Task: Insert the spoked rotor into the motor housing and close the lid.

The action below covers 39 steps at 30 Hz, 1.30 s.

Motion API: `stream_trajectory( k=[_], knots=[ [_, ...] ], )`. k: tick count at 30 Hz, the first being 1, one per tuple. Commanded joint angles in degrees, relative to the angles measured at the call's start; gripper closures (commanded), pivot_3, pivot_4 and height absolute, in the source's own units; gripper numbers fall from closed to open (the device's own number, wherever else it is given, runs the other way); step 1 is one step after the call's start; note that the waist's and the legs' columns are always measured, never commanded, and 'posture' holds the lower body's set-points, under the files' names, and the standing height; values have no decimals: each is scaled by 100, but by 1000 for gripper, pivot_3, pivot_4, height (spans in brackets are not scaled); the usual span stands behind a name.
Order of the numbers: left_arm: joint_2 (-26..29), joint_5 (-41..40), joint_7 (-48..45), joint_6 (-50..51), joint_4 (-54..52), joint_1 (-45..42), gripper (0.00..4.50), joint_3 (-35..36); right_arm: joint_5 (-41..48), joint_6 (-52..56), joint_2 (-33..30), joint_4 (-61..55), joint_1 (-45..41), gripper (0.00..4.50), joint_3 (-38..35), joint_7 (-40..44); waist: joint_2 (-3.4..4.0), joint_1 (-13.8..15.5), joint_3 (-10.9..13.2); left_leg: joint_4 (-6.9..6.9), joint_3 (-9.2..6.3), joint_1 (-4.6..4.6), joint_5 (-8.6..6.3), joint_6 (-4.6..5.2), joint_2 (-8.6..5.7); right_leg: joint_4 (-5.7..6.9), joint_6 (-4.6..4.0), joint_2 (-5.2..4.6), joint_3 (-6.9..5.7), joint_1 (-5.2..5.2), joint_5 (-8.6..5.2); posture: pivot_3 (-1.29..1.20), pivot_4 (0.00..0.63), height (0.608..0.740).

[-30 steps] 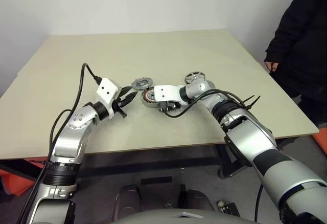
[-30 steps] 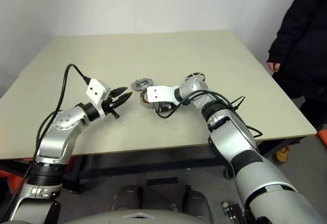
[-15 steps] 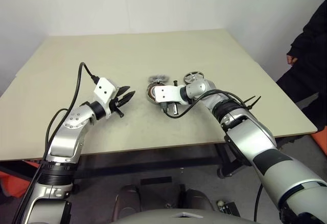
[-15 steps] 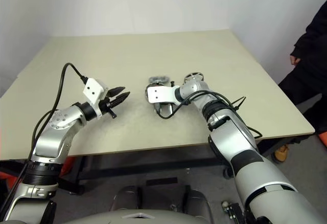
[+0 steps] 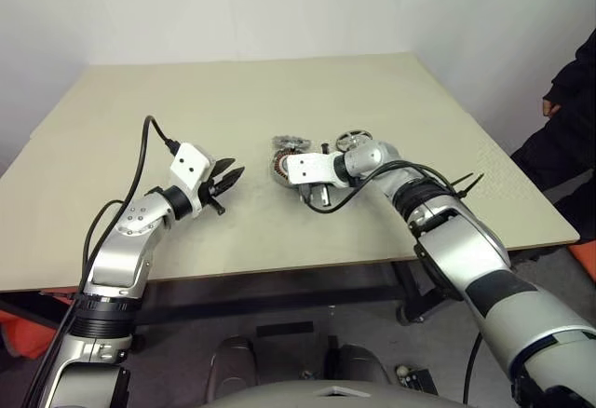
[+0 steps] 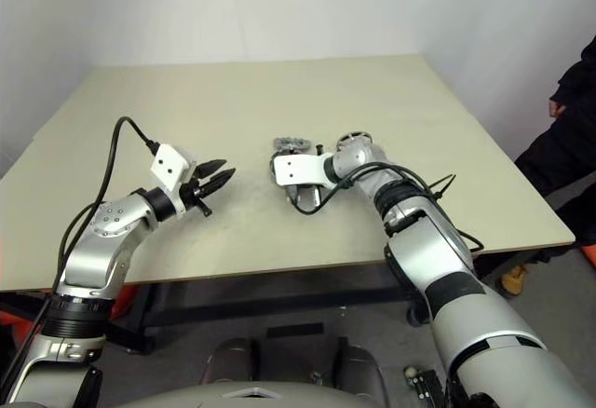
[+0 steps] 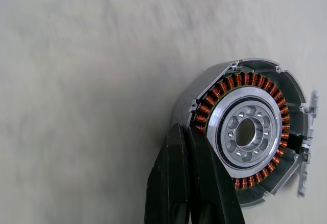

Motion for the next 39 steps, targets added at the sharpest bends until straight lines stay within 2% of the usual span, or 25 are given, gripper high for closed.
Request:
stream_trajectory(
  k=[1,8,14,27,30,39],
  knots=[
    [2,-10,58,-161,-50,-31,3199,64,238,-140,-261,-539,-193,4485,-311,136,0,-10,0,0,0,-4,0,0,0,0,0,1,0,-4,0,0,0,740],
    [4,18,68,-240,66,-56,3199,44,602,47,-610,-1809,326,4485,-478,845,-1,-23,0,1,1,-17,0,0,6,-2,-5,15,0,-18,-3,0,0,740],
    [69,10,60,-309,136,-46,3199,99,846,609,-923,-3224,1274,4485,-466,1326,-2,17,0,5,1,-16,0,0,5,-1,-5,14,0,-13,-3,0,0,740],
    [137,39,58,-353,188,-49,3199,80,752,1281,-1083,-3959,1926,4485,-395,1322,-3,28,0,9,0,1,0,0,4,2,-3,14,3,-1,-2,0,0,740],
    [144,36,56,-365,216,-75,3199,80,737,1315,-1031,-3918,1889,3896,-421,1193,-3,31,0,9,0,2,0,0,4,2,-3,13,3,1,-2,0,0,740],
    [44,-107,-4,-291,148,-57,3199,55,1473,1910,-988,-4577,1945,805,-923,1125,-3,28,0,9,0,13,0,0,5,3,-3,14,3,8,-2,0,0,740]
  ],
)
